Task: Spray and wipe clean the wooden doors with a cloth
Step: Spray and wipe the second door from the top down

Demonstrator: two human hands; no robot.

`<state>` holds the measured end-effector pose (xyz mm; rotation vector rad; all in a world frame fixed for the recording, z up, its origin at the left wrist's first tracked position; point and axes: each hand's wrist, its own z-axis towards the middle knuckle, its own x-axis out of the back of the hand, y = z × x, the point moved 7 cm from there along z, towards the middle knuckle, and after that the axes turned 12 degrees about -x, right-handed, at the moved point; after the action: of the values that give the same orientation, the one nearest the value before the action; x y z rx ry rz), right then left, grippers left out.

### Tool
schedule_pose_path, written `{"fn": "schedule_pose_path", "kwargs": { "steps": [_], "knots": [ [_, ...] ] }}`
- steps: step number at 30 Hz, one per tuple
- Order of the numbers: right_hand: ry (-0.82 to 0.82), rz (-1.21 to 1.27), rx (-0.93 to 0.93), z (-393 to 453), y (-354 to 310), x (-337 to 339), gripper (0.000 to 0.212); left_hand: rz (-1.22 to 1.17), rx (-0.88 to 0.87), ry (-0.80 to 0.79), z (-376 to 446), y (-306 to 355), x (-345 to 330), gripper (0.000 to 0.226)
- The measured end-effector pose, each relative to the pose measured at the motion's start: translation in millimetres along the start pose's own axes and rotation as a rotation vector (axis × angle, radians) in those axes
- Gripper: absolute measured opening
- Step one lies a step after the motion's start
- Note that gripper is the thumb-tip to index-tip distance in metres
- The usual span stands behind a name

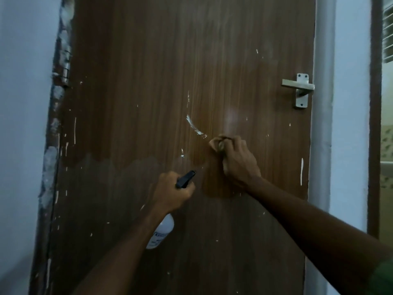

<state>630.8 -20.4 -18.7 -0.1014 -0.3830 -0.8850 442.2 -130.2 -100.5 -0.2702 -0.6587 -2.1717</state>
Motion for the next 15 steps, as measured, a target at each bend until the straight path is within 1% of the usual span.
{"fn": "schedule_pose_path", "kwargs": {
  "steps": [1, 2, 3, 4, 6, 7, 8, 9, 10, 11, 13, 14, 15],
  "knots": [
    [0.071, -0.010, -0.112, 4, 0, 5, 0.040, -0.003, -0.003, 0.008, -1, 0, 4, 0.042],
    [0.098, -0.043, -0.153, 0, -6, 0, 0.043, -0.006, -0.006, 0.019, -2, -1, 9, 0.041],
    [0.067, -0.063, -0.122, -11, -20, -11, 0.046, -0.012, -0.010, 0.025, -3, -2, 14, 0.040],
    [-0.024, -0.080, -0.019, -27, -39, -28, 0.048, -0.023, -0.009, 0.021, -3, -3, 18, 0.039],
    [-0.253, -0.185, 0.373, -69, -82, -60, 0.053, -0.043, -0.009, -0.008, -5, -6, 24, 0.035],
    [-0.329, -0.271, 0.552, -83, -90, -72, 0.058, -0.047, -0.017, -0.022, -6, -7, 27, 0.033],
    [-0.331, -0.328, 0.670, -82, -90, -73, 0.063, -0.046, -0.024, -0.028, -7, -8, 30, 0.032],
    [-0.277, -0.349, 0.700, -69, -89, -70, 0.067, -0.043, -0.027, -0.028, -8, -10, 32, 0.031],
    [-0.212, -0.332, 0.637, -49, -87, -63, 0.069, -0.036, -0.019, -0.022, -8, -14, 35, 0.032],
    [-0.152, -0.259, 0.475, -26, -83, -51, 0.068, -0.026, -0.011, -0.011, -8, -18, 38, 0.034],
    [-0.025, -0.065, 0.078, 9, -72, -27, 0.063, -0.015, 0.001, 0.023, -8, -25, 43, 0.037],
    [0.016, -0.021, -0.053, 13, -71, -22, 0.062, -0.015, 0.003, 0.035, -9, -27, 45, 0.038],
    [0.031, -0.019, -0.106, 8, -76, -26, 0.065, -0.020, 0.006, 0.042, -9, -30, 46, 0.037]
  ]
}}
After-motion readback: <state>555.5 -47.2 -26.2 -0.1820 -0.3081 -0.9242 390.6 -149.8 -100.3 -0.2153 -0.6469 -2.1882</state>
